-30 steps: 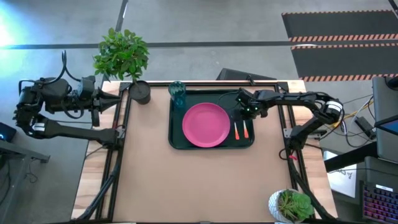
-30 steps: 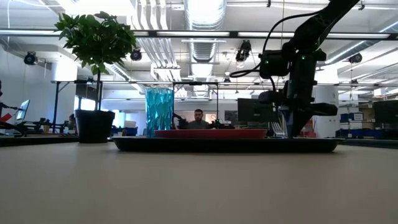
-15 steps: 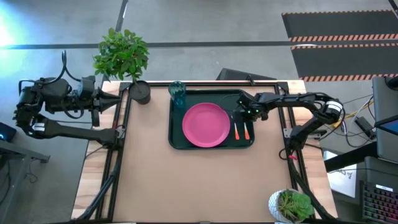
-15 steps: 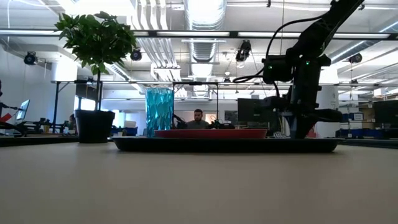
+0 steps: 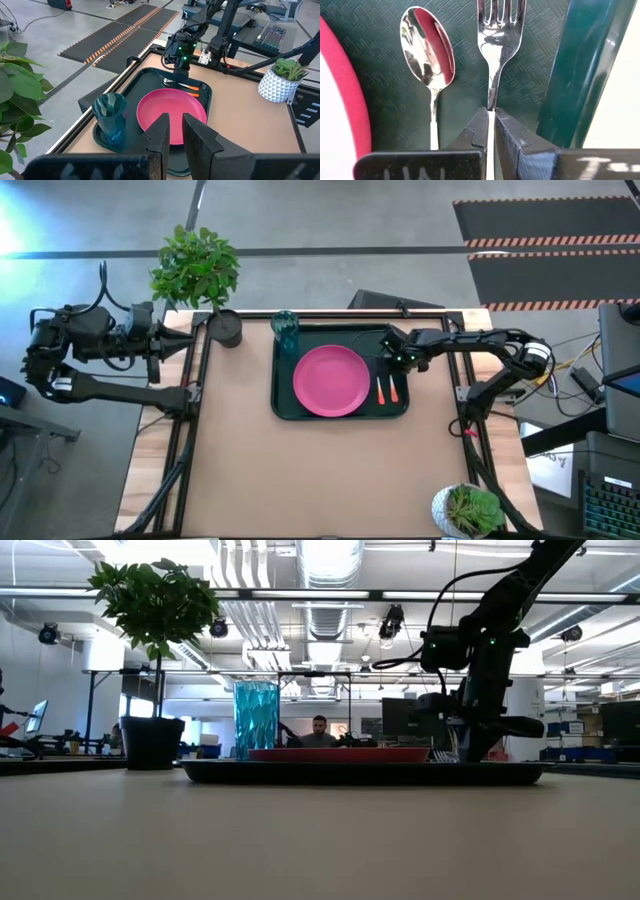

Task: Pick and place plate/cup/fork/spoon on tray
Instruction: Put the orange fork on the black tray to the right of the orange spoon, then return to Home Position

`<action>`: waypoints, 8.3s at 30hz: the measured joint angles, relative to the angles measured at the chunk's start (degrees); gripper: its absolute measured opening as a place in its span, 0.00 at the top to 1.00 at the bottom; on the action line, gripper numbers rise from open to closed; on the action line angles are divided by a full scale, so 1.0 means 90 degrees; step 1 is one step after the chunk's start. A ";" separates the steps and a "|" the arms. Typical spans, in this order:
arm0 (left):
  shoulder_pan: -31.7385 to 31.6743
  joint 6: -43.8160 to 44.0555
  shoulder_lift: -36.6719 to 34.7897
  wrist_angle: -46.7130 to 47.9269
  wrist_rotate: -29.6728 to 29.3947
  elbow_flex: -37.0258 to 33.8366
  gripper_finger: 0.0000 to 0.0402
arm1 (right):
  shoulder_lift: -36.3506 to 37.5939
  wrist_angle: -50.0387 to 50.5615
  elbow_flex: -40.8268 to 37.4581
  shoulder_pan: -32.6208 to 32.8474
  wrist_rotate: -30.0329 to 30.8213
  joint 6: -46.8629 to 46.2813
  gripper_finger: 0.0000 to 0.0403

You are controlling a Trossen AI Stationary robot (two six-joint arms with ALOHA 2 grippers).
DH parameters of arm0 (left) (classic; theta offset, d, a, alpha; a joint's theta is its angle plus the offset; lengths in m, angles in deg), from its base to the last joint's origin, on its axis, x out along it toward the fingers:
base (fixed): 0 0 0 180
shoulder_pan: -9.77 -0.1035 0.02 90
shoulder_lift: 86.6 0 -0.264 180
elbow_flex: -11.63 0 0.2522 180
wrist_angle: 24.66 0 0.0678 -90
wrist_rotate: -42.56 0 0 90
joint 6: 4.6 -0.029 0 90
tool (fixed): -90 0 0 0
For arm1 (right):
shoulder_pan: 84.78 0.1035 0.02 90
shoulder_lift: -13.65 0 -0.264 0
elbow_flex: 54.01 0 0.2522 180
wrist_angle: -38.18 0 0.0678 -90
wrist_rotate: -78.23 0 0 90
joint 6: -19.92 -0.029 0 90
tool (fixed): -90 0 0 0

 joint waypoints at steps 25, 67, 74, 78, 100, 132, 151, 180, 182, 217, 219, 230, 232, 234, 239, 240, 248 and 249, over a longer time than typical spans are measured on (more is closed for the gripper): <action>-0.0001 -0.0146 -0.0007 -0.0019 -0.0002 0.0000 0.92 | 0.0048 0.0065 0.1008 0.0287 -0.0093 0.0558 0.81; -0.0002 -0.0854 -0.3278 -0.0154 0.2228 -0.1856 0.92 | 0.2843 0.2034 0.5667 0.3811 -0.1912 0.4799 0.87; -0.0010 -0.0880 -0.4405 -0.1382 0.2673 -0.3394 0.92 | 0.3970 0.2085 0.4655 0.3810 -0.1490 0.4863 0.87; -0.0015 -0.0861 -0.4346 -0.1607 0.2712 -0.3904 0.92 | 0.4685 0.1701 0.3576 0.3810 -0.1497 0.4473 0.87; -0.0009 -0.1582 -0.4418 -0.3334 0.3332 -0.5189 0.92 | 0.8767 -0.2583 -0.2422 0.3810 -0.1850 0.3835 0.87; -0.0010 -0.1150 -0.4408 -0.9171 0.3668 -0.9267 0.92 | 0.9143 -0.3956 -0.4384 0.3806 -0.1596 0.5067 0.87; -0.0012 -0.0377 -0.4065 -0.7749 0.1565 -0.9282 0.92 | 0.8977 -0.3489 -0.4850 0.3796 0.0707 0.6136 0.87; -0.0012 -0.0217 -0.3864 -0.7756 0.1591 -0.9294 0.92 | 0.8665 -0.3480 -0.4850 0.3796 0.0731 0.6220 0.87; -0.0012 -0.0219 -0.3864 -0.7757 0.1592 -0.9294 0.92 | 0.8665 -0.3483 -0.4850 0.3796 0.0731 0.6220 0.87; -0.0012 -0.0224 -0.3864 -0.7757 0.1594 -0.9294 0.92 | 0.8665 -0.3495 -0.4855 0.3796 0.0738 0.6220 0.87; -0.0014 -0.0222 -0.3864 -0.7757 0.1594 -0.9294 0.92 | 0.8665 -0.3495 -0.4855 0.3796 0.0738 0.6220 0.87; -0.0012 -0.0222 -0.3864 -0.7757 0.1596 -0.9294 0.92 | 0.8665 -0.3495 -0.4855 0.3796 0.0733 0.6217 0.87; -0.0014 -0.0222 -0.3864 -0.7757 0.1594 -0.9294 0.92 | 0.8665 -0.3495 -0.4855 0.3796 0.0733 0.6220 0.87; -0.0013 -0.0223 -0.3864 -0.7757 0.1595 -0.9294 0.92 | 0.8665 -0.3495 -0.4855 0.3796 0.0733 0.6220 0.87; -0.0013 -0.0222 -0.3864 -0.7757 0.1594 -0.9294 0.92 | 0.8665 -0.3495 -0.4855 0.3793 0.0731 0.6220 0.87; -0.0012 -0.0222 -0.3864 -0.7757 0.1596 -0.9294 0.92 | 0.8665 -0.3495 -0.4855 0.3795 0.0731 0.6217 0.87; -0.0014 -0.0224 -0.3864 -0.7758 0.1595 -0.9294 0.92 | 0.8665 -0.3497 -0.4855 0.3795 0.0731 0.6220 0.87; -0.0014 -0.0224 -0.3864 -0.7757 0.1595 -0.9294 0.92 | 0.8665 -0.3497 -0.4855 0.3794 0.0731 0.6220 0.87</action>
